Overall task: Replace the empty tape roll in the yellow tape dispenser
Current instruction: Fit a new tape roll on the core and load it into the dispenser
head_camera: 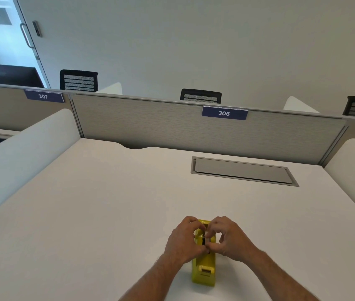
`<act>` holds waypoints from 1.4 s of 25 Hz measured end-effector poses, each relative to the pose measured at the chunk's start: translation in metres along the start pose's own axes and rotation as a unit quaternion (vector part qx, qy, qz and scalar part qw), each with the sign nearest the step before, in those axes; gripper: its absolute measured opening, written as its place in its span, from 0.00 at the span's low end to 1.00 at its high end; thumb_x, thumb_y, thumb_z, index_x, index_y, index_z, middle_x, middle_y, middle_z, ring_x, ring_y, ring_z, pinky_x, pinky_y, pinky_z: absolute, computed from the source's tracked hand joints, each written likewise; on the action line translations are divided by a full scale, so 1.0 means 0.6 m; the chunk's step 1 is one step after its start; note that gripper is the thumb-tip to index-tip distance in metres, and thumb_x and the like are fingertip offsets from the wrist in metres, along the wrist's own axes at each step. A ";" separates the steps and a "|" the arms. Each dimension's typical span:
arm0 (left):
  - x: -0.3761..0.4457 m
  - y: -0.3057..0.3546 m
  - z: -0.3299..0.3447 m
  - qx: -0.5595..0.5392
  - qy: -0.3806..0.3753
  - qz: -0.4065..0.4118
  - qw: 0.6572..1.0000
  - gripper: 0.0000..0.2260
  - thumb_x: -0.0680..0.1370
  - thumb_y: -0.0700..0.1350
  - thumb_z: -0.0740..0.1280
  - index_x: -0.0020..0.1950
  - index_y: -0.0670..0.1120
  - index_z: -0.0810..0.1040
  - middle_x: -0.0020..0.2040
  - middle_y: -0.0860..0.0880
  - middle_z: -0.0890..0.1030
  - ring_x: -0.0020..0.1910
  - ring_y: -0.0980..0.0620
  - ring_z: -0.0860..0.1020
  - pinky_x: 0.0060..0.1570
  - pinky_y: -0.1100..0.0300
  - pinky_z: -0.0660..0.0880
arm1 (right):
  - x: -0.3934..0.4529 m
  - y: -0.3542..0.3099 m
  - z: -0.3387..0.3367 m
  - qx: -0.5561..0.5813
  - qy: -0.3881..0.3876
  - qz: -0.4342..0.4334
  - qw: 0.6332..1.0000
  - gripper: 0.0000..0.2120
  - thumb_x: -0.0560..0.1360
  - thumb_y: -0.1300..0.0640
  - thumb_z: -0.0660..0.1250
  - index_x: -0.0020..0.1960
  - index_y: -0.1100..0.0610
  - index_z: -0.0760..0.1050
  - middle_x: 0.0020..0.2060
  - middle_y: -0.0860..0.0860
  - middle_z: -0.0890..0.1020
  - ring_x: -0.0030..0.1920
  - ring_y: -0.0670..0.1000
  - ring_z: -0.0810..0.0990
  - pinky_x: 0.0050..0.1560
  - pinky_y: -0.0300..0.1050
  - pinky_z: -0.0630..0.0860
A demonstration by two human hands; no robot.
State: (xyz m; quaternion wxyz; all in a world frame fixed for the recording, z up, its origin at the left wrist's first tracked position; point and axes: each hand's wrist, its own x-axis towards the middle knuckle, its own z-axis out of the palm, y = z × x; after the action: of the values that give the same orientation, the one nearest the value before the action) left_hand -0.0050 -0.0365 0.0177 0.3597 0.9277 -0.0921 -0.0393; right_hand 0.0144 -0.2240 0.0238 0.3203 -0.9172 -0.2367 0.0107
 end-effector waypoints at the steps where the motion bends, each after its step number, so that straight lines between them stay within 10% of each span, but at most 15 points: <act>1: 0.000 0.000 0.000 0.000 0.000 -0.001 1.000 0.22 0.65 0.57 0.78 0.57 0.57 0.79 0.64 0.58 0.72 0.53 0.55 0.78 0.53 0.57 0.80 | 0.000 0.000 0.001 0.000 0.001 0.000 1.000 0.07 0.63 0.49 0.74 0.40 0.46 0.81 0.41 0.36 0.79 0.49 0.44 0.75 0.38 0.33 0.73; 35: 0.000 0.004 -0.003 0.004 -0.001 -0.001 1.000 0.21 0.65 0.57 0.77 0.57 0.56 0.79 0.64 0.58 0.73 0.54 0.54 0.78 0.54 0.55 0.80 | 0.004 -0.011 -0.008 -0.026 0.014 -0.017 0.999 0.07 0.68 0.50 0.73 0.46 0.46 0.86 0.41 0.41 0.84 0.45 0.42 0.77 0.42 0.42 0.78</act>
State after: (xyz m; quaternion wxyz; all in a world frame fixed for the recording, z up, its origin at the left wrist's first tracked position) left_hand -0.0048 -0.0374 0.0205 0.3558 0.9292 -0.0917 -0.0404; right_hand 0.0146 -0.2208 0.0319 0.2995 -0.9213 -0.2477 -0.0138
